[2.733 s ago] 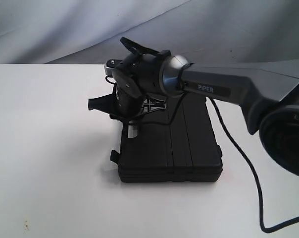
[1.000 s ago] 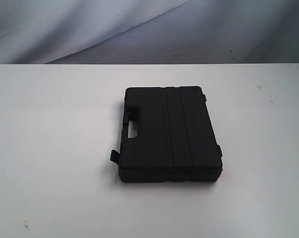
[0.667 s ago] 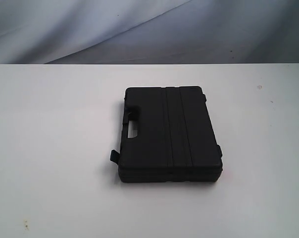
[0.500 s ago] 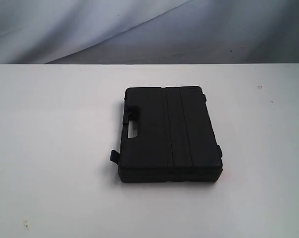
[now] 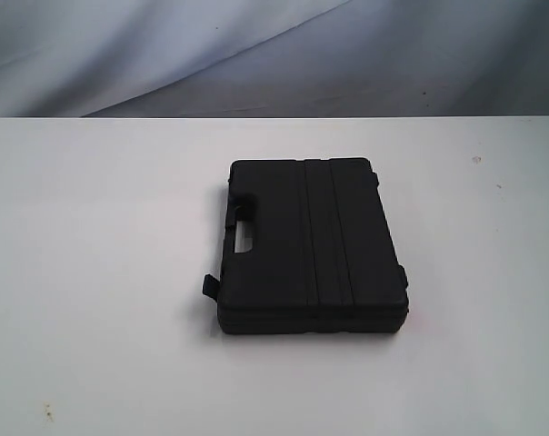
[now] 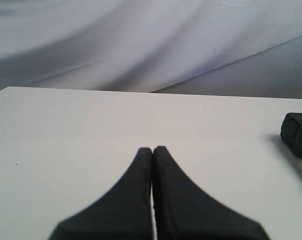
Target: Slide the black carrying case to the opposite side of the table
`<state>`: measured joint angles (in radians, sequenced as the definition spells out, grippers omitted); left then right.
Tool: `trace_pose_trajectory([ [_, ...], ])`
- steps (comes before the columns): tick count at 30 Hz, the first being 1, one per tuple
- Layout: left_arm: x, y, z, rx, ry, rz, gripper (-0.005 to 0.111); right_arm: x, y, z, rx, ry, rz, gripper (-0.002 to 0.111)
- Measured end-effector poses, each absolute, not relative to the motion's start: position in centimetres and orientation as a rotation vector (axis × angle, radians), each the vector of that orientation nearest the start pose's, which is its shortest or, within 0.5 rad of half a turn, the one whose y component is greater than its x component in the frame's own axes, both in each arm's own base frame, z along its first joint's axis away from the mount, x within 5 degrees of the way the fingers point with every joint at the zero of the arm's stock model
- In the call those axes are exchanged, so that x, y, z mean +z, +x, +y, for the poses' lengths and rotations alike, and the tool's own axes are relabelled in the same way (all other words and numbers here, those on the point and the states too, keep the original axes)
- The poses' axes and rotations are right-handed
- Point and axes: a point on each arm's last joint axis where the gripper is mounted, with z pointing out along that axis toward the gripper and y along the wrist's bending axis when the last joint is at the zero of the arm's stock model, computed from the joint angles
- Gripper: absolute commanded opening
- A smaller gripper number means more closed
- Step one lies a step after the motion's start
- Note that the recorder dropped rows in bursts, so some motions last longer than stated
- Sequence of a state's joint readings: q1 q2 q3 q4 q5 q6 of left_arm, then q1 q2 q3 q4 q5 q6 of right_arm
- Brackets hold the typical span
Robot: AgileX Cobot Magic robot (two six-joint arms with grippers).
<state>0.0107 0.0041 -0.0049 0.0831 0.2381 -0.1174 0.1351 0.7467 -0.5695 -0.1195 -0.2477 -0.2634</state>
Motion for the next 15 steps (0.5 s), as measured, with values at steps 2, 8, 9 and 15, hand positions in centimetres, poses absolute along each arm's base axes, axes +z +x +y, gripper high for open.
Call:
trace_pose_trajectory([
  [2, 19.3, 5.6, 0.2, -0.002, -0.055, 1.719, 0.0, 35.2, 15.0, 1.8, -0.192, -0.335, 1.353, 0.0],
  [8, 19.3, 5.6, 0.2, -0.002, -0.055, 1.719, 0.0, 34.6, 11.8, 1.2, -0.172, -0.282, 1.35, 0.0],
  [9, 19.3, 5.6, 0.2, -0.002, -0.055, 1.719, 0.0, 34.5, 11.2, 1.1, -0.167, -0.279, 1.367, 0.0],
  [15, 19.3, 5.6, 0.2, -0.002, -0.055, 1.719, 0.0, 33.4, 7.7, 0.8, -0.135, -0.278, 1.496, 0.0],
])
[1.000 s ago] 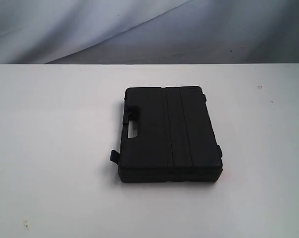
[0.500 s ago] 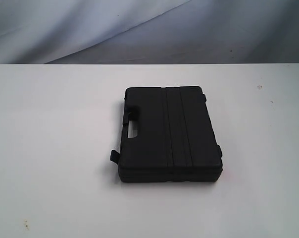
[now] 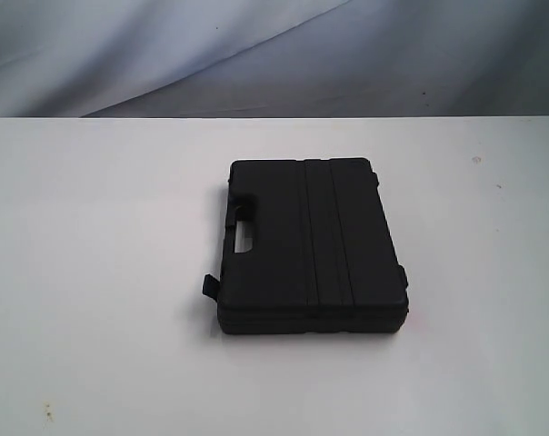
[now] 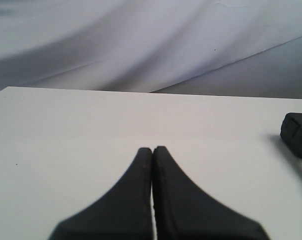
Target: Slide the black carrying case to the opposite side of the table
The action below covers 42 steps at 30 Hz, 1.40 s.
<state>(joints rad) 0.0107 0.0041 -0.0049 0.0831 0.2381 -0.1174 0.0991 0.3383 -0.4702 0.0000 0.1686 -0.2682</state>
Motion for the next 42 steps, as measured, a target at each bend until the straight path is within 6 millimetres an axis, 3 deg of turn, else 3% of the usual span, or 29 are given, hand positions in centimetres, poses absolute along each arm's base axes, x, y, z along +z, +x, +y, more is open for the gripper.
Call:
trace_pose_trajectory([
  [10, 19.3, 5.6, 0.2, -0.002, -0.055, 1.719, 0.0, 29.2, 6.2, 0.8, -0.043, -0.282, 1.854, 0.0],
  [16, 19.3, 5.6, 0.2, -0.002, -0.055, 1.719, 0.0, 26.7, 5.2, 1.0, 0.056, -0.192, 1.73, 0.0],
  [20, 19.3, 5.6, 0.2, -0.002, -0.055, 1.719, 0.0, 27.7, 3.7, 0.7, 0.045, -0.168, 1.523, 0.0],
  [23, 19.3, 5.6, 0.2, -0.002, -0.055, 1.721, 0.0, 28.0, 3.4, 0.7, 0.041, -0.167, 1.486, 0.0],
  [26, 19.3, 5.6, 0.2, -0.002, -0.055, 1.721, 0.0, 26.9, 3.8, 0.9, 0.118, -0.129, 1.516, 0.0],
  [31, 19.3, 5.6, 0.2, -0.002, -0.055, 1.721, 0.0, 22.6, 5.3, 0.8, 0.108, -0.089, 1.523, 0.0],
  [34, 19.3, 5.6, 0.2, -0.002, -0.055, 1.721, 0.0, 21.7, 5.6, 0.6, 0.062, -0.089, 1.473, 0.0],
  [42, 19.3, 5.6, 0.2, -0.002, -0.055, 1.721, 0.0, 21.6, 5.6, 0.5, -0.02, -0.158, 1.452, 0.0],
])
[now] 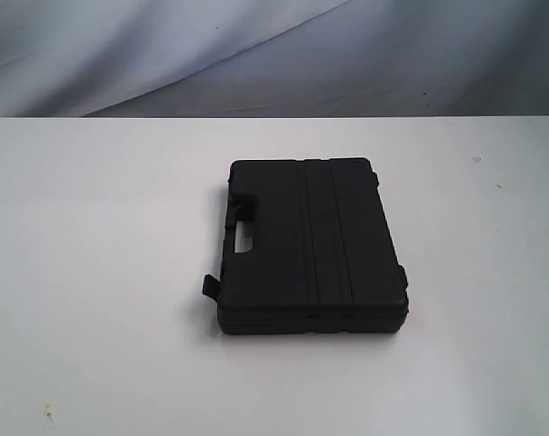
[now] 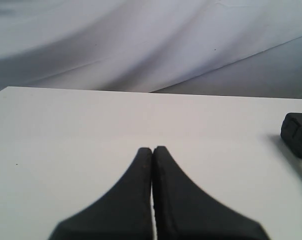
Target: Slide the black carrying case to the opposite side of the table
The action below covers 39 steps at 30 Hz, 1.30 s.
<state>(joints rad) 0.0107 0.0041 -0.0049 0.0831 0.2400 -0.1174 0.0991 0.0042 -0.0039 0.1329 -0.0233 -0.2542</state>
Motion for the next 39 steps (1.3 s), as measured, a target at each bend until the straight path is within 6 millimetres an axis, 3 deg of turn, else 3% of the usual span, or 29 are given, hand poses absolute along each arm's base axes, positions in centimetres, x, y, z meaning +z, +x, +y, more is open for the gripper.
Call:
trace_pose_trajectory([
  [8, 19.3, 5.6, 0.2, -0.002, -0.055, 1.721, 0.0, 20.9, 5.6, 0.5, -0.1, -0.243, 1.524, 0.0],
  [39, 19.3, 5.6, 0.2, -0.002, -0.055, 1.721, 0.0, 19.7, 5.6, 0.5, -0.039, -0.196, 1.665, 0.0],
])
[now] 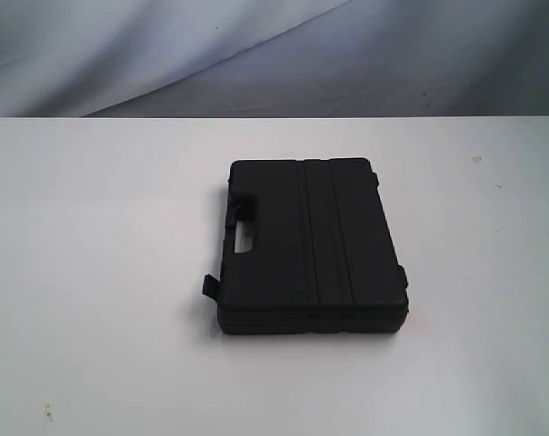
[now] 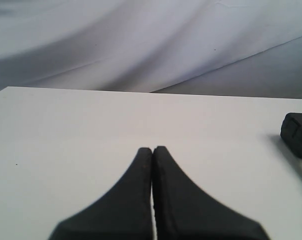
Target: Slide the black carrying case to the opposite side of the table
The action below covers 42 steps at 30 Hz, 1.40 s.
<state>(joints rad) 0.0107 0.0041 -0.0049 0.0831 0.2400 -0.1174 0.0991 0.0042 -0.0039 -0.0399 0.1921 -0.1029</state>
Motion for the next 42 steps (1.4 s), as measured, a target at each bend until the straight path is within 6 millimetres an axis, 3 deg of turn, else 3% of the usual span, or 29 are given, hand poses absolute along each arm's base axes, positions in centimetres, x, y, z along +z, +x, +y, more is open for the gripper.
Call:
trace_pose_trajectory([
  [21, 19.3, 5.6, 0.2, -0.003, -0.055, 1.715, 0.0, 19.7, 5.6, 0.5, -0.034, -0.192, 1.665, 0.0],
  [34, 20.9, 5.7, 0.1, -0.018, -0.042, 1.548, 0.0, 19.7, 5.6, 0.5, -0.034, -0.192, 1.665, 0.0],
  [42, 22.2, 5.5, 0.2, -0.263, -0.254, 1.384, 0.0, 19.7, 5.6, 0.5, -0.034, -0.192, 1.665, 0.0],
])
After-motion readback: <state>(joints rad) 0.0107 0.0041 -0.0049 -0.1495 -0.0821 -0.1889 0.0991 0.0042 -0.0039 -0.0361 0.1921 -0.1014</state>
